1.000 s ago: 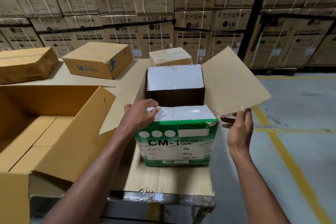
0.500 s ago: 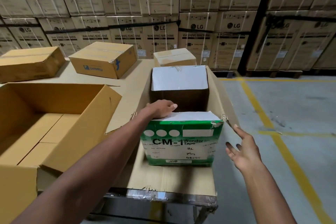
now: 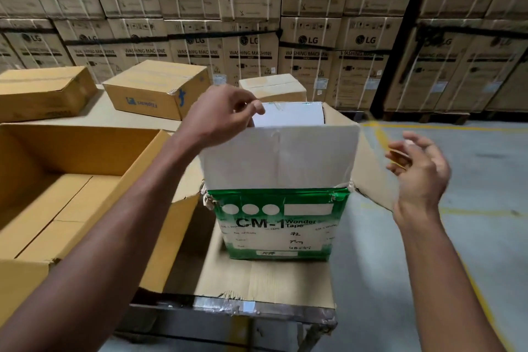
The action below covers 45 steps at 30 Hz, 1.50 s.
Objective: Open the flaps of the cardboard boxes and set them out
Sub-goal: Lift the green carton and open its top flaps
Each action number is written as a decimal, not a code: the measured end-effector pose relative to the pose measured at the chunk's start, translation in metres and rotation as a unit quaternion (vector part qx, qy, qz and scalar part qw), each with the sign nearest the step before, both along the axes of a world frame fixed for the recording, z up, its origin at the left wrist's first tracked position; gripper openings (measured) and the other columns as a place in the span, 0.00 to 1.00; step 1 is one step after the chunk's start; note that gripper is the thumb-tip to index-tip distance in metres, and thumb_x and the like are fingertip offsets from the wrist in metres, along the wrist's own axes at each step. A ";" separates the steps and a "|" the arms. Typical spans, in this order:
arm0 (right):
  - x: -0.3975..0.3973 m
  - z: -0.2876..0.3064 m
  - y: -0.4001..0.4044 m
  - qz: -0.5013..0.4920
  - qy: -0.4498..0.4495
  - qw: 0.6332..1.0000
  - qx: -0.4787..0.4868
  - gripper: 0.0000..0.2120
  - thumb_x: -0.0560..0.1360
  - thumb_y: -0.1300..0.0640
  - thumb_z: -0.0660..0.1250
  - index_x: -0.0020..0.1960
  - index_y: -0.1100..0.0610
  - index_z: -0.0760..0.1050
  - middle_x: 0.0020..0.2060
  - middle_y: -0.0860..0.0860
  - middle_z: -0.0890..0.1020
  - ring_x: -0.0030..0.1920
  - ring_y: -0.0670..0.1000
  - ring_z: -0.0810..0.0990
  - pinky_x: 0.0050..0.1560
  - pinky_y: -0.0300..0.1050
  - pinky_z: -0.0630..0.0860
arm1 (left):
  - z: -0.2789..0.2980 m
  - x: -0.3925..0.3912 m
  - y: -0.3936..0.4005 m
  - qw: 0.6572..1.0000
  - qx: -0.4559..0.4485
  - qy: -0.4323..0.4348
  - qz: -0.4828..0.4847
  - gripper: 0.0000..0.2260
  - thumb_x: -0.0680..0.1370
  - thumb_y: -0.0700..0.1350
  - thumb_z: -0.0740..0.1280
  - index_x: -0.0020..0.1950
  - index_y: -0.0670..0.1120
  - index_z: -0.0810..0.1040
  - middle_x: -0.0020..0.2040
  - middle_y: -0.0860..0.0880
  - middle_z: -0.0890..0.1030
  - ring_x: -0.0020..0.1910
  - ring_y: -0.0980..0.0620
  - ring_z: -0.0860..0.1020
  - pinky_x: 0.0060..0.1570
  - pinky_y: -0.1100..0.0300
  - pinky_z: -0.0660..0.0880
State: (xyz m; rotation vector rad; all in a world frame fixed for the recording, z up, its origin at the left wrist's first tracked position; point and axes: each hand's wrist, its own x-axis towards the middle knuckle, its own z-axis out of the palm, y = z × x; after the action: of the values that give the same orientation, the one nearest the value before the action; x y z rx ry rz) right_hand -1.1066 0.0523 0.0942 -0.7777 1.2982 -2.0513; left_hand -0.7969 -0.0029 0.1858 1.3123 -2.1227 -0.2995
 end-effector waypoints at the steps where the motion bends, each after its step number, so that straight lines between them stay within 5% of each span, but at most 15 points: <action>1: 0.003 0.004 -0.002 0.038 0.012 0.999 0.025 0.07 0.77 0.60 0.62 0.49 0.53 0.79 0.39 0.49 0.83 0.37 0.48 0.80 0.37 0.40 0.72 | 0.006 0.002 0.011 0.997 0.071 0.016 -0.039 0.09 0.83 0.51 0.63 0.55 0.53 0.83 0.43 0.54 0.85 0.40 0.62 0.82 0.41 0.59 0.79; 4: 0.012 0.009 -0.009 0.168 0.068 0.978 0.103 0.07 0.79 0.56 0.65 0.49 0.54 0.81 0.42 0.51 0.85 0.41 0.49 0.81 0.43 0.43 0.74 | 0.008 0.008 0.035 0.955 0.271 0.016 -0.121 0.09 0.82 0.48 0.64 0.61 0.52 0.81 0.47 0.50 0.87 0.40 0.56 0.84 0.39 0.62 0.80; 6: 0.017 0.008 -0.014 0.243 0.118 0.952 0.142 0.08 0.79 0.53 0.66 0.50 0.54 0.82 0.46 0.51 0.86 0.44 0.51 0.81 0.46 0.46 0.73 | -0.006 0.009 0.040 0.937 0.320 -0.014 -0.138 0.13 0.80 0.49 0.67 0.64 0.52 0.79 0.51 0.51 0.86 0.44 0.49 0.85 0.45 0.56 0.82; 15: 0.047 -0.004 -0.031 0.341 0.381 0.835 0.205 0.07 0.78 0.50 0.69 0.54 0.49 0.82 0.49 0.46 0.85 0.46 0.43 0.80 0.41 0.34 0.71 | -0.108 -0.023 0.049 0.955 0.198 -0.212 -0.060 0.26 0.75 0.63 0.69 0.72 0.56 0.72 0.65 0.53 0.76 0.62 0.51 0.76 0.61 0.46 0.73; 21: 0.071 -0.020 -0.082 0.381 0.596 0.635 0.309 0.37 0.77 0.44 0.69 0.79 0.51 0.56 0.75 0.53 0.68 0.71 0.56 0.71 0.67 0.51 0.71 | -0.125 -0.035 0.051 0.962 0.133 -0.238 0.019 0.23 0.76 0.63 0.69 0.69 0.60 0.72 0.63 0.54 0.81 0.61 0.48 0.78 0.51 0.53 0.72; 24: 0.075 -0.033 -0.117 0.400 0.664 0.518 0.360 0.36 0.78 0.42 0.67 0.80 0.53 0.58 0.77 0.53 0.66 0.74 0.57 0.67 0.72 0.51 0.67 | -0.128 -0.040 0.049 0.958 0.110 -0.259 0.047 0.18 0.74 0.64 0.69 0.61 0.59 0.75 0.55 0.53 0.83 0.54 0.47 0.81 0.43 0.54 0.73; 27: 0.077 -0.044 -0.143 0.397 0.687 0.452 0.408 0.33 0.77 0.38 0.64 0.75 0.56 0.68 0.74 0.53 0.71 0.72 0.57 0.70 0.70 0.53 0.69 | -0.133 -0.044 0.052 0.962 0.053 -0.259 0.065 0.17 0.75 0.64 0.68 0.59 0.58 0.76 0.51 0.55 0.84 0.50 0.49 0.82 0.40 0.55 0.71; 30: 0.077 -0.054 -0.157 0.376 0.693 0.441 0.428 0.34 0.77 0.38 0.65 0.75 0.59 0.67 0.73 0.55 0.71 0.71 0.59 0.71 0.67 0.53 0.71 | -0.146 -0.042 0.056 0.973 0.015 -0.215 0.076 0.16 0.75 0.64 0.68 0.58 0.58 0.76 0.50 0.58 0.83 0.48 0.54 0.81 0.46 0.55 0.72; 34: 0.080 -0.047 -0.175 0.348 0.713 0.437 0.424 0.42 0.78 0.37 0.63 0.80 0.60 0.53 0.80 0.58 0.54 0.78 0.61 0.58 0.74 0.57 0.63 | -0.157 -0.044 0.060 0.979 -0.002 -0.180 0.101 0.17 0.75 0.65 0.66 0.60 0.59 0.76 0.52 0.58 0.83 0.49 0.55 0.78 0.53 0.53 0.72; 39: 0.088 -0.042 -0.187 0.185 0.784 0.470 0.360 0.47 0.76 0.39 0.66 0.81 0.57 0.42 0.81 0.58 0.43 0.74 0.69 0.62 0.68 0.60 0.68 | -0.159 -0.046 0.061 0.980 -0.005 -0.164 0.114 0.18 0.76 0.64 0.66 0.62 0.59 0.76 0.54 0.59 0.82 0.51 0.55 0.77 0.57 0.53 0.70; 45: 0.097 -0.027 -0.221 0.082 0.807 0.520 0.266 0.51 0.72 0.41 0.71 0.82 0.51 0.42 0.81 0.57 0.41 0.77 0.72 0.52 0.71 0.63 0.63 | -0.158 -0.048 0.060 0.978 -0.006 -0.167 0.123 0.17 0.76 0.63 0.65 0.61 0.58 0.76 0.54 0.58 0.82 0.51 0.54 0.77 0.56 0.54 0.68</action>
State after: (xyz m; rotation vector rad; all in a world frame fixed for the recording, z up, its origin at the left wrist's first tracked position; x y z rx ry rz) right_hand -1.0098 -0.1688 0.0674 -2.4709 2.2509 -0.0370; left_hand -0.8454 0.0572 0.0273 1.6967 -2.1900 0.0419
